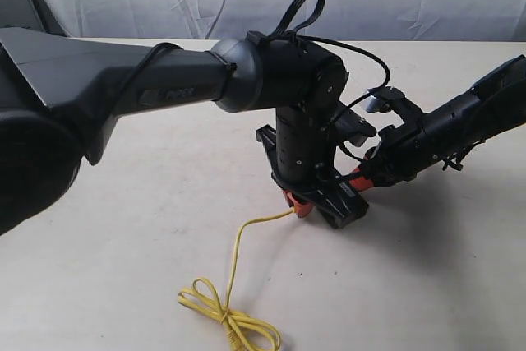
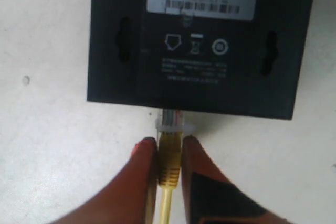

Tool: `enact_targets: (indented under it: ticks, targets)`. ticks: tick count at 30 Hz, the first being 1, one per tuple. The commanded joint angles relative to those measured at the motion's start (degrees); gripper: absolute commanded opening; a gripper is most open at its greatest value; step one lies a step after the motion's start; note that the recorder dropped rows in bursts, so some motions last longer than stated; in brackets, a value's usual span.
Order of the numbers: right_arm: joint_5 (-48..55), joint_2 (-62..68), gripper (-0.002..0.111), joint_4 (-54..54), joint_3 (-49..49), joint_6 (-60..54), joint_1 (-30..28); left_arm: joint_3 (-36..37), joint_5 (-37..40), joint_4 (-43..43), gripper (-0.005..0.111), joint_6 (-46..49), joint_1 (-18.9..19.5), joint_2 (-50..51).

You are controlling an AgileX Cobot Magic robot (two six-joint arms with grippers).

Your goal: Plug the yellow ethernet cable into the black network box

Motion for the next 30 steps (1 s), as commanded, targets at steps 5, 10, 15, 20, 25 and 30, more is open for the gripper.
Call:
enact_targets:
  ticks: [5,10,15,20,25,30]
  targets:
    - [0.72,0.02,-0.001,-0.37,-0.01,-0.61,-0.1,-0.56,-0.68,-0.39,0.0,-1.3,-0.22,0.04]
    - [0.56,0.02,-0.001,-0.37,-0.01,-0.61,-0.1,-0.56,-0.29,-0.65,0.0,-1.89,-0.22,0.22]
    - [0.56,0.02,-0.001,-0.37,-0.01,-0.61,-0.1,-0.23,0.78,-0.65,0.0,-2.72,-0.22,1.68]
    - [0.56,0.02,-0.001,-0.37,-0.01,-0.61,-0.1,-0.23,-0.05,-0.77,0.0,-2.72,-0.22,1.68]
    - [0.56,0.02,-0.001,-0.37,-0.01,-0.61,-0.1,-0.23,-0.05,-0.33,0.0,-2.72,-0.22,1.53]
    - [0.56,0.02,-0.001,-0.37,-0.01,-0.51,-0.1,-0.23,-0.65,-0.07,0.0,-2.72,-0.22,1.54]
